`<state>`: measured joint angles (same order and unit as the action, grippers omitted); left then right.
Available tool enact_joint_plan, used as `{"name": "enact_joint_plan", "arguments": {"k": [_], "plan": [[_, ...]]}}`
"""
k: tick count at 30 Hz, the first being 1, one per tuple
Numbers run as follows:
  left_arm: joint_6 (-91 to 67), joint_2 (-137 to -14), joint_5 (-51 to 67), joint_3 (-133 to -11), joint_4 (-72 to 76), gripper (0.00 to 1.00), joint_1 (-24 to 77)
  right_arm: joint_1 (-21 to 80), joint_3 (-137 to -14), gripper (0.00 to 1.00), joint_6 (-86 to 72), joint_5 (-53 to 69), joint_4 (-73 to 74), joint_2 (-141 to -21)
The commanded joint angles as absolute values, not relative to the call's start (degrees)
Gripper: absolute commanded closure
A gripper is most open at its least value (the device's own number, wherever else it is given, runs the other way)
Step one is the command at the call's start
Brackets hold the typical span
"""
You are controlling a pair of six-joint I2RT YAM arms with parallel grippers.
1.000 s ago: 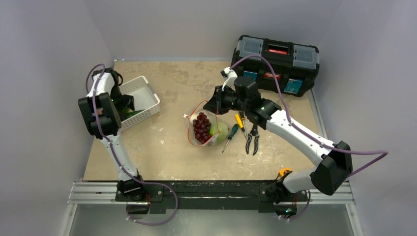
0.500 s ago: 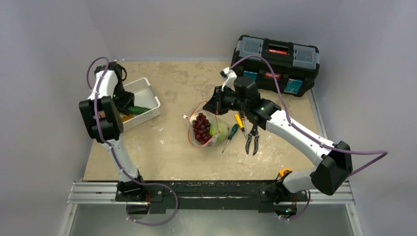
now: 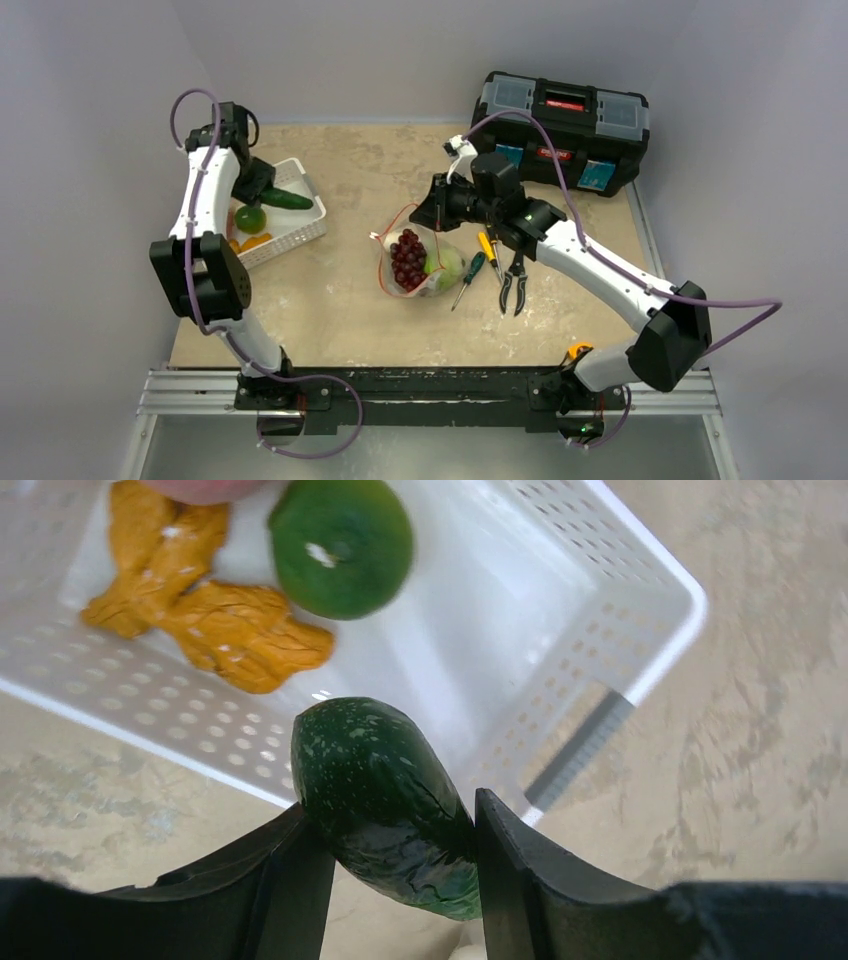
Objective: Place the food in the zip-top bag and seal the zipper
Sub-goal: Pick up the fake vegetable from the bin, then place the fake vegetable in the zipper food storage bag.
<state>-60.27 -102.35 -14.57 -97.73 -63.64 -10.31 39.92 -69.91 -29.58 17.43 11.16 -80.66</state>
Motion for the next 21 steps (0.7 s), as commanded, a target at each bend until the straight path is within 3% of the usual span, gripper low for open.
{"name": "enact_joint_plan", "arguments": {"k": [1,7,12,16,21], "plan": [[-50.75,-95.42,-6.09,-94.06,-51.31,1.0,-7.37,40.24,-74.71,1.0,-29.63,16.79,8.0,-81.26],[-41.62,-83.44,20.19,-81.68,-23.23,1.0,-6.34,40.25,-76.57,1.0,-29.55,16.7,6.9,-83.44],[-41.7,-82.05,41.13,-77.4,-5.8,1.0,-5.18,40.25,-75.84,1.0,-31.33,16.58,4.54,-83.63],[-44.38,-82.05,48.75,-76.64,4.06,1.0,-2.37,40.25,-74.55,1.0,-32.37,15.98,2.86,-82.73],[-41.7,-77.22,50.47,-75.21,4.94,1.0,1.67,40.22,-73.32,1.0,-33.2,15.99,1.43,-81.36]]}}
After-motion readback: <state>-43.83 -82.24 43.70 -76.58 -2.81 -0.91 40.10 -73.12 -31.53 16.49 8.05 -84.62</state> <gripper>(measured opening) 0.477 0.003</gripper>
